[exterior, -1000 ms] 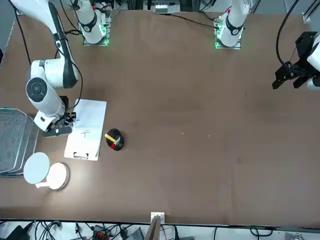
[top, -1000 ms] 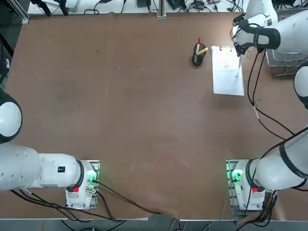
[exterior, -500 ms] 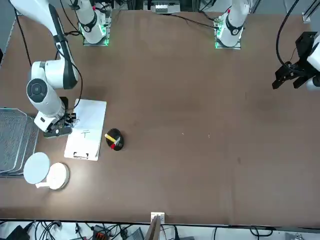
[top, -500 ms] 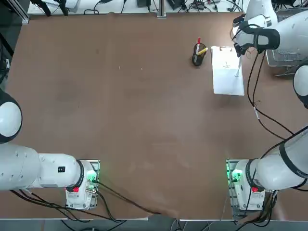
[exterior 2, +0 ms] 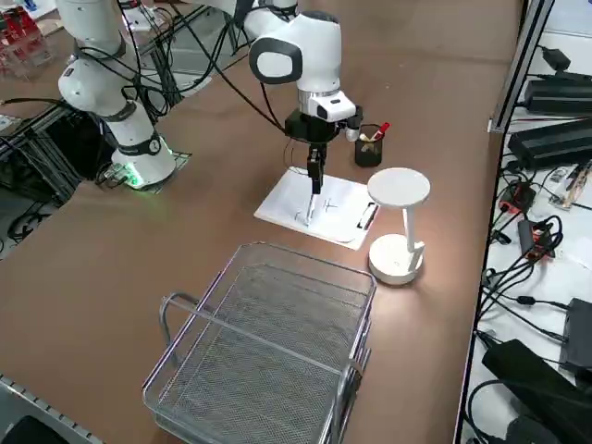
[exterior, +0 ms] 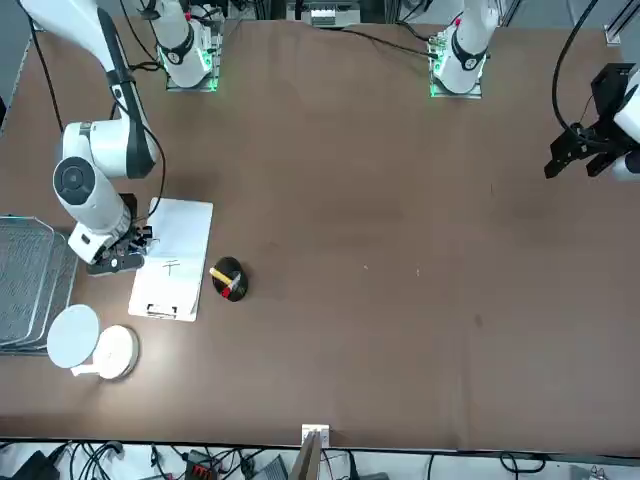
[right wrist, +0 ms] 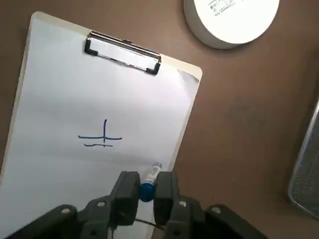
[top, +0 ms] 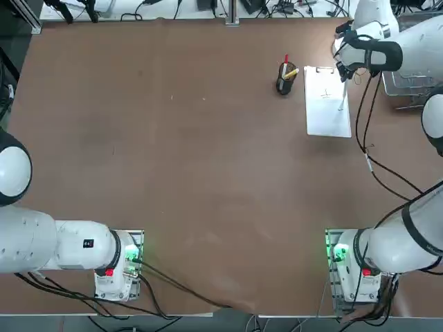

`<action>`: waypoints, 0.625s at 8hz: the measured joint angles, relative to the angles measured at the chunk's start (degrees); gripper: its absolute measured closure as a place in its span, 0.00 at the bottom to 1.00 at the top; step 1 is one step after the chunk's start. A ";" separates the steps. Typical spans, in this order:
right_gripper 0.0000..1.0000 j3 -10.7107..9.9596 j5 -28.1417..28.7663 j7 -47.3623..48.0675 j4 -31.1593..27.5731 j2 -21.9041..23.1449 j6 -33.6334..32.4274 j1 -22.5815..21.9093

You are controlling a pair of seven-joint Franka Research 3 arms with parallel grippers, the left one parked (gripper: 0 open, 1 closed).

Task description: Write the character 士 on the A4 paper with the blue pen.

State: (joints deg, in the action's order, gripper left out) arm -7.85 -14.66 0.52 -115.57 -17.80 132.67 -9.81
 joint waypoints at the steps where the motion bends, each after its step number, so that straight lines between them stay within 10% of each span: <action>1: 0.80 0.29 0.00 0.62 -0.02 0.00 0.00 -0.01; 5: 0.80 2.13 0.00 4.25 -0.03 0.04 -0.58 -0.08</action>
State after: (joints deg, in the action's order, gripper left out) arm -5.71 -14.66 4.77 -115.61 -17.77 132.09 -9.90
